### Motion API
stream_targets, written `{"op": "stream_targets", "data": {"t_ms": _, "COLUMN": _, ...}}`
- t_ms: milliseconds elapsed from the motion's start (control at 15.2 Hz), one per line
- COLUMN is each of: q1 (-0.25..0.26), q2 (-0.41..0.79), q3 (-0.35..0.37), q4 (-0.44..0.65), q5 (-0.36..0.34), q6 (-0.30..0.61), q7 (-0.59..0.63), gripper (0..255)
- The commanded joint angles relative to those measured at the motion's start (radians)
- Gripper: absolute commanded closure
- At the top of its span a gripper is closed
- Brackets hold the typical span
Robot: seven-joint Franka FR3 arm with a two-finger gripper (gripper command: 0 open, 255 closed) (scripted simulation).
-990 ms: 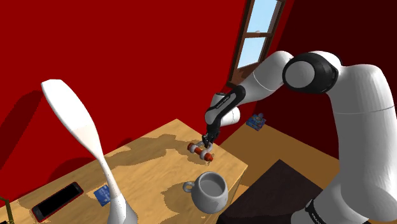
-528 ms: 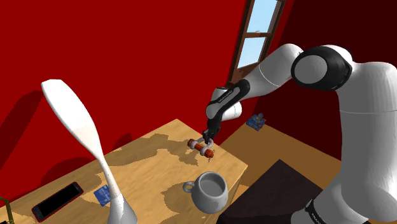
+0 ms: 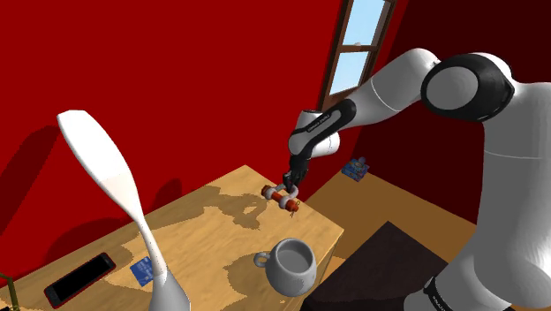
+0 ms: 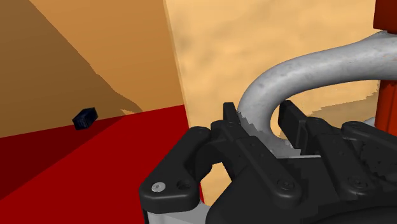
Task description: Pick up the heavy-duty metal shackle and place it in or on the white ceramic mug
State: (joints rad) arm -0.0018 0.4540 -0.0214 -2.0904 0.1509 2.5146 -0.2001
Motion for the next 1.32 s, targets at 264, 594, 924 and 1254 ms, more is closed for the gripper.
{"op": "stream_targets", "data": {"t_ms": 264, "q1": 0.003, "q2": -0.065, "q3": -0.006, "q4": 0.000, "q5": -0.010, "q6": -0.064, "q7": 0.011, "gripper": 255}}
{"op": "stream_targets", "data": {"t_ms": 594, "q1": 0.006, "q2": -0.115, "q3": -0.010, "q4": 0.004, "q5": -0.019, "q6": -0.118, "q7": 0.021, "gripper": 255}}
{"op": "stream_targets", "data": {"t_ms": 924, "q1": 0.007, "q2": -0.162, "q3": -0.014, "q4": 0.014, "q5": -0.027, "q6": -0.174, "q7": 0.029, "gripper": 255}}
{"op": "stream_targets", "data": {"t_ms": 1254, "q1": 0.049, "q2": -0.267, "q3": 0.008, "q4": -0.136, "q5": -0.030, "q6": -0.125, "q7": 0.090, "gripper": 255}}
